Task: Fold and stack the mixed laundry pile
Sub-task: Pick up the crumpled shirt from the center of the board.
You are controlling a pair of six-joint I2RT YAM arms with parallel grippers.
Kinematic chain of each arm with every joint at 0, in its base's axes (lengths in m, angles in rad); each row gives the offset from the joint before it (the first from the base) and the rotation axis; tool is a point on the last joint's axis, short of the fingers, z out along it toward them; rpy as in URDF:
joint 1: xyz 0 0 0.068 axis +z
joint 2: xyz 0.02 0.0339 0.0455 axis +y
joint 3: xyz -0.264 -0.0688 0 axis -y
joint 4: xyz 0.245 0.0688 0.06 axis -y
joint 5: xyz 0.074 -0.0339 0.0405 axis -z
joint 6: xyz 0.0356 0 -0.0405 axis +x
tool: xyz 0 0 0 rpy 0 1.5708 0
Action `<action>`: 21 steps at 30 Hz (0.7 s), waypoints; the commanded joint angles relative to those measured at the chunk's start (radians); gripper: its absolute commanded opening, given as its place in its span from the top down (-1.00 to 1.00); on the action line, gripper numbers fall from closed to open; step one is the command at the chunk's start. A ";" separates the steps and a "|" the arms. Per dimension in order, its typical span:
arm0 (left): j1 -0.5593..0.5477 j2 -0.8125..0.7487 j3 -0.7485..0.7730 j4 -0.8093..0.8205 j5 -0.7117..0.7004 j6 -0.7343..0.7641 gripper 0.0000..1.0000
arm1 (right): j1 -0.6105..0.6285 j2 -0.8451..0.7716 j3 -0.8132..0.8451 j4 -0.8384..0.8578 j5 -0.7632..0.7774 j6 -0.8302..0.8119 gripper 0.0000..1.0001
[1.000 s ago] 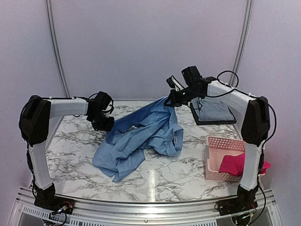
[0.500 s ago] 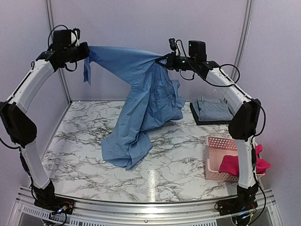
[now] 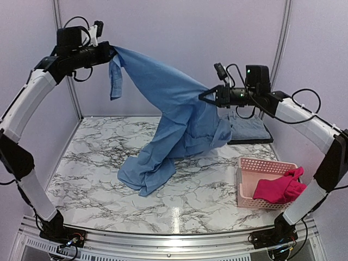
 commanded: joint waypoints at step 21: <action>-0.056 0.160 -0.572 -0.237 -0.165 -0.092 -0.71 | -0.162 -0.173 -0.553 -0.089 -0.006 -0.005 1.00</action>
